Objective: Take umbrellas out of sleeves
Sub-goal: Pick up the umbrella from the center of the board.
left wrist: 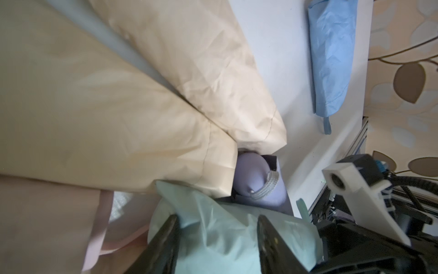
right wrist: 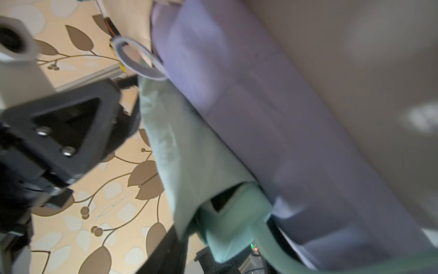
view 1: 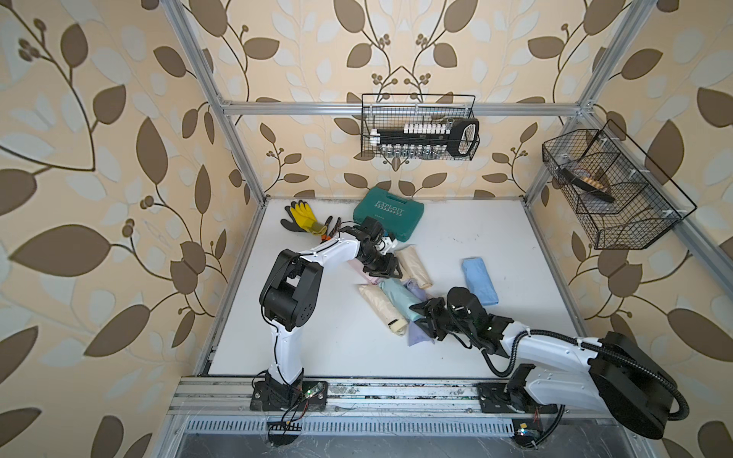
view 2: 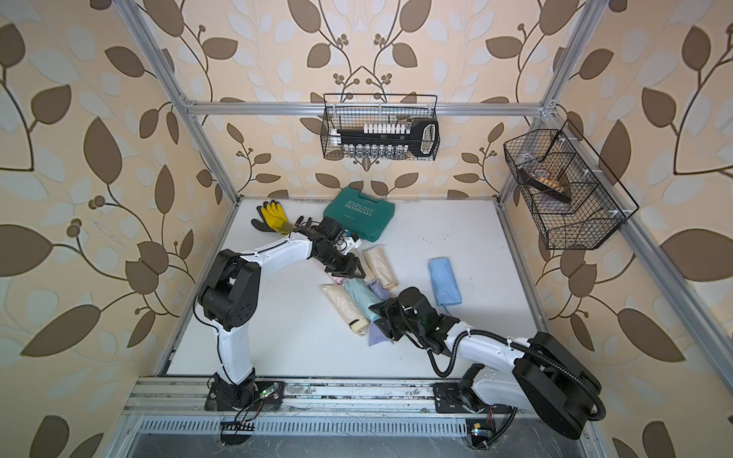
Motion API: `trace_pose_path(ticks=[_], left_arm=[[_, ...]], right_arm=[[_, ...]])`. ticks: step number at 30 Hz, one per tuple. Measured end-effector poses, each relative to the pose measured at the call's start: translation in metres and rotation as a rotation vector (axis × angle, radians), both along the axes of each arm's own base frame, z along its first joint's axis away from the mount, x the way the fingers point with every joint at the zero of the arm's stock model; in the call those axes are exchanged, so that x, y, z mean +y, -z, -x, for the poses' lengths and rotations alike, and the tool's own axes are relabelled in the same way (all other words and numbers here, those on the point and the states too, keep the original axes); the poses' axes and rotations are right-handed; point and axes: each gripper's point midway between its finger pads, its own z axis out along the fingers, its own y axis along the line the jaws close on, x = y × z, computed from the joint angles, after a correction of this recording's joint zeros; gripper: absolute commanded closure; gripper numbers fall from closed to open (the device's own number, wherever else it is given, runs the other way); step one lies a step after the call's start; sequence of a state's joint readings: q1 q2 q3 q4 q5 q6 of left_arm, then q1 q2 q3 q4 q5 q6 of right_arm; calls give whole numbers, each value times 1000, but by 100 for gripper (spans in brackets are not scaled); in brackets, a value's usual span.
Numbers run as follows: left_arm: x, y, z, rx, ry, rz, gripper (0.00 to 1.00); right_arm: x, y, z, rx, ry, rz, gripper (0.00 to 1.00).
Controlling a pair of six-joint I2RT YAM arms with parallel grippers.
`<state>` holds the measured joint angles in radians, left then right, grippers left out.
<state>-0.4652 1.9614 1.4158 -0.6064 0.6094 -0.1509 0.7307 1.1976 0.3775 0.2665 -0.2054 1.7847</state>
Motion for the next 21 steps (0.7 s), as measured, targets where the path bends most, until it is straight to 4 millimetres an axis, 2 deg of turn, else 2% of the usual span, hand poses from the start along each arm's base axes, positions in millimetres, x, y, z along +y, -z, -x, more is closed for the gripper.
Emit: trace_pose_path(ticks=[5,12,21], left_arm=[[8,17,14,41,6,-28,56],[11,18,18,40,10,-35,56],[12,19,19,44,11,-36,56]], right_arm=[[-6,-2,-6,-28,11,19,52],[-10,-4,-8,-53,29,20,52],[-24,-20,3,-114,39,-3,54]])
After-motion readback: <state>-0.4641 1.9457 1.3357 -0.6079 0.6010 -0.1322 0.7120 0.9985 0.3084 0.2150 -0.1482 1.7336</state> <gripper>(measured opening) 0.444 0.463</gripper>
